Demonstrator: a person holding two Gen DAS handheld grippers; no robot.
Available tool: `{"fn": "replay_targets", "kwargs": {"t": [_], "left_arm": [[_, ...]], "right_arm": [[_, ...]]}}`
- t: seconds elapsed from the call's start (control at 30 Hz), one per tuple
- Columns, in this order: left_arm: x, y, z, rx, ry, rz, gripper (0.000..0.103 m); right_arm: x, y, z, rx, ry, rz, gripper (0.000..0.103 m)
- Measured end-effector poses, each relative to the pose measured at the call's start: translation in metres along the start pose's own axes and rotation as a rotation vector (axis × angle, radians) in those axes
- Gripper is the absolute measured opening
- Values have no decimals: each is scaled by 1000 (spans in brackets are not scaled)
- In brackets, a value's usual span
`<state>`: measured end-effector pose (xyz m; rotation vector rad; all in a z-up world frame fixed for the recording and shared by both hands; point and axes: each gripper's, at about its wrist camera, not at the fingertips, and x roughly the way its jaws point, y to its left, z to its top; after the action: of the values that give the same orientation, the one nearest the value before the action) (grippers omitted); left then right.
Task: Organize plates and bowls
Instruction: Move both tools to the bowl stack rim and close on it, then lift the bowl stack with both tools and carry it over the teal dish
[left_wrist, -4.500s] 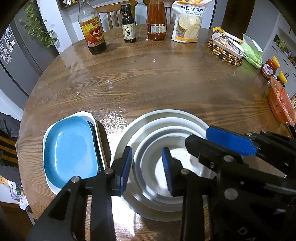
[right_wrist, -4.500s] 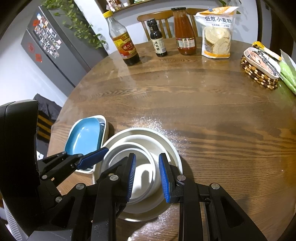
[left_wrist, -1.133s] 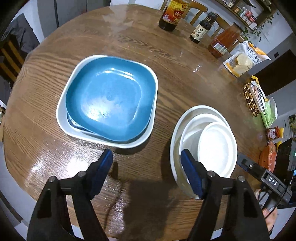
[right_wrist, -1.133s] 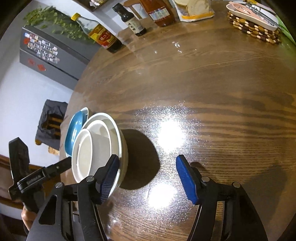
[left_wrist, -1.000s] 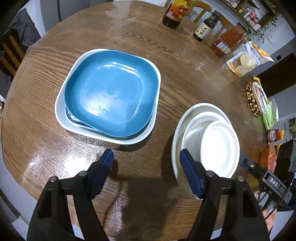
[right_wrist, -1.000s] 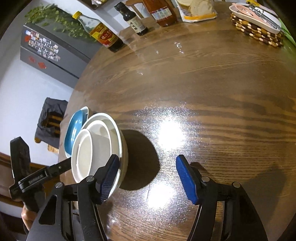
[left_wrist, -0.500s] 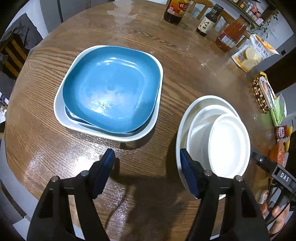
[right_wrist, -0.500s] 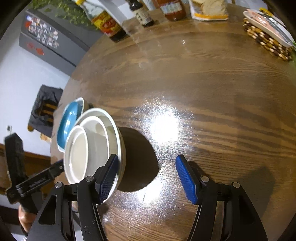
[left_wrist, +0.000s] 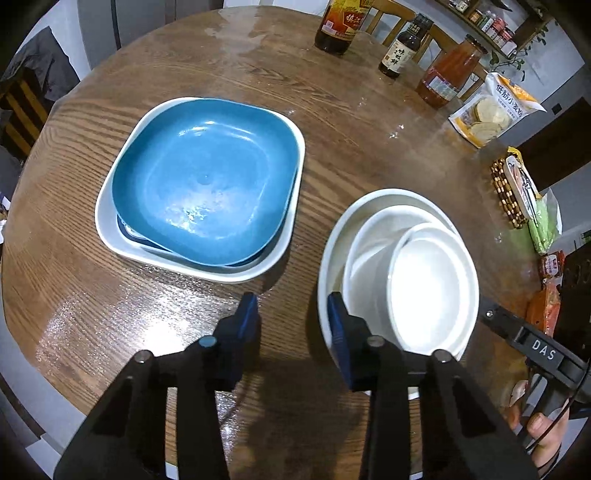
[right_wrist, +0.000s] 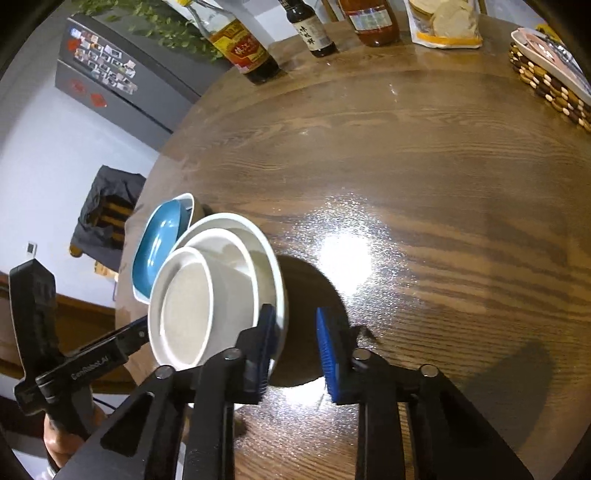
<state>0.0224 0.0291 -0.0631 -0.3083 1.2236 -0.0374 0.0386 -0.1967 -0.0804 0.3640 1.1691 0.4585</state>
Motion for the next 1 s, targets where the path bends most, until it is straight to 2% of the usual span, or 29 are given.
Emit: {"fn": "replay_targets", "kwargs": {"t": [0.1,0.23,0.37,0.57,1.0], "left_arm": [[-1,-7,0,18,-10,-5,21],[-1,-19,-2,70,-23,16,3],[-1,-24,-4,106,-50,62,3],[-2,-23,-4,109,-63,58,3],[-36,-20,2,139,-196,81,3]], "right_arm": [[0,11,-1,-25,-11,-14,12],[-1,10,-2,-21,-19,-24,12],[-4,8,-4,-17,-28,-33,12],[-11,17,-4,-37,-44,-38,12],[-28,45,9,-83,-102,-21,12]]}}
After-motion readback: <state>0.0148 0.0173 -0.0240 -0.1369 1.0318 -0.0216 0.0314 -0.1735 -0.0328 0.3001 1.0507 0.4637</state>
